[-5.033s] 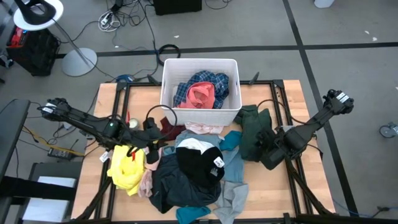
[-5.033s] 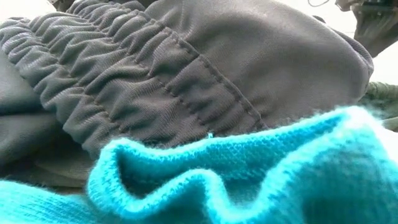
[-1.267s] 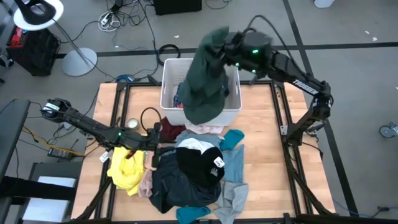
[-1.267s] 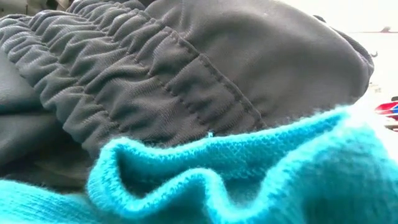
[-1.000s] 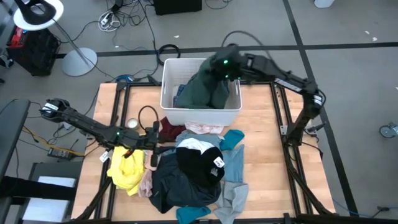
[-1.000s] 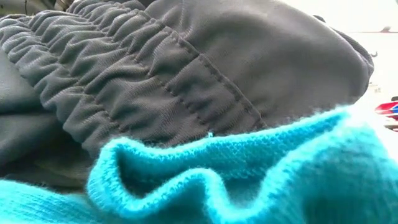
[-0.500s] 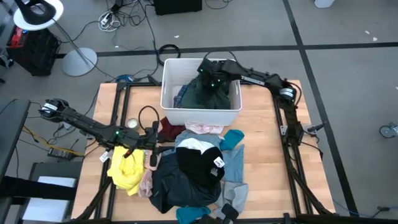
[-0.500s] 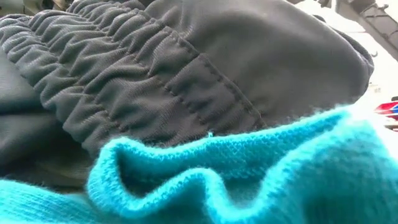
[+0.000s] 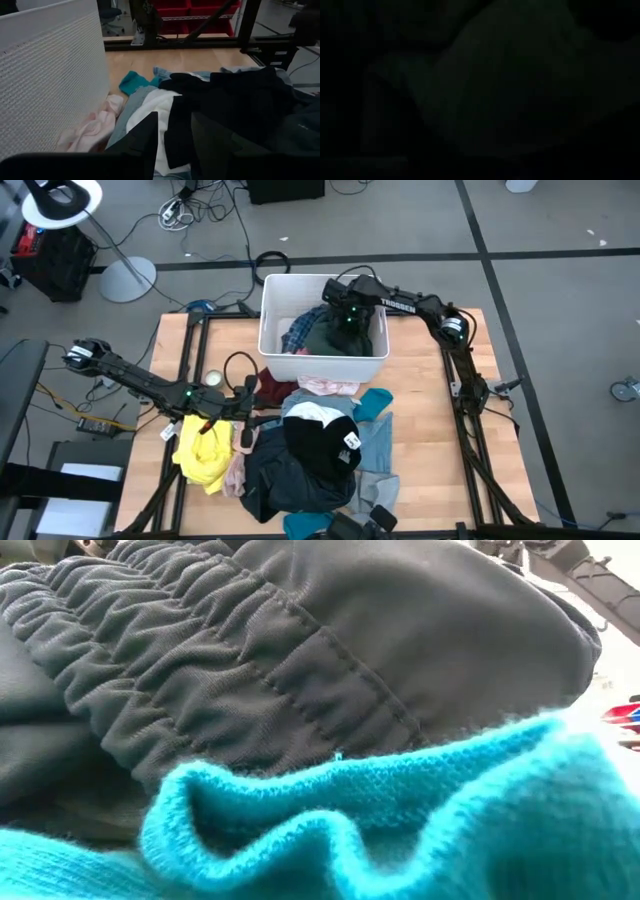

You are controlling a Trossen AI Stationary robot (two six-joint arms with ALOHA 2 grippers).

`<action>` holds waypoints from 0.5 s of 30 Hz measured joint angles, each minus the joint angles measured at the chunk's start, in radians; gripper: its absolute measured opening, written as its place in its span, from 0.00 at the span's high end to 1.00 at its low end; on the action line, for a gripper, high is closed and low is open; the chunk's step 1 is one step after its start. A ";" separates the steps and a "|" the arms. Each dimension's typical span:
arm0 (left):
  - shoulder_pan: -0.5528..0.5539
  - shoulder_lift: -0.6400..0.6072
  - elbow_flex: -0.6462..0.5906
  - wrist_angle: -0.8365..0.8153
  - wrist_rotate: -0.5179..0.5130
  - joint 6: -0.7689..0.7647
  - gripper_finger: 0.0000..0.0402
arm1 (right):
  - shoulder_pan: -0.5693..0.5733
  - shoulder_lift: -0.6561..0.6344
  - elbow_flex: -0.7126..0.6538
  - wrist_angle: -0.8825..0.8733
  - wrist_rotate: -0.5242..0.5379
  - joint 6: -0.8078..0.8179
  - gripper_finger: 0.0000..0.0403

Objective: Sort clothes
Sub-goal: Put the green sweater into the white laundry bin

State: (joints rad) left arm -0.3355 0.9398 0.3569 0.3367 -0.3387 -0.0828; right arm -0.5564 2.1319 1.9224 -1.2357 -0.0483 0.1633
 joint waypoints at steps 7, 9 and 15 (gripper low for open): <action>0.000 0.000 0.000 -0.015 -0.016 0.002 0.69 | 0.004 -0.156 0.000 -0.041 0.002 -0.007 0.47; 0.000 0.000 0.000 -0.022 -0.017 0.003 0.69 | 0.008 -0.218 0.000 -0.043 0.006 -0.001 0.48; 0.000 0.000 0.000 -0.020 -0.019 0.004 0.69 | 0.056 -0.420 0.000 -0.040 0.095 0.017 0.48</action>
State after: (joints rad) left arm -0.3355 0.9398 0.3569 0.3164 -0.3580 -0.0790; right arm -0.5008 1.7115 1.9224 -1.2758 0.0467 0.1803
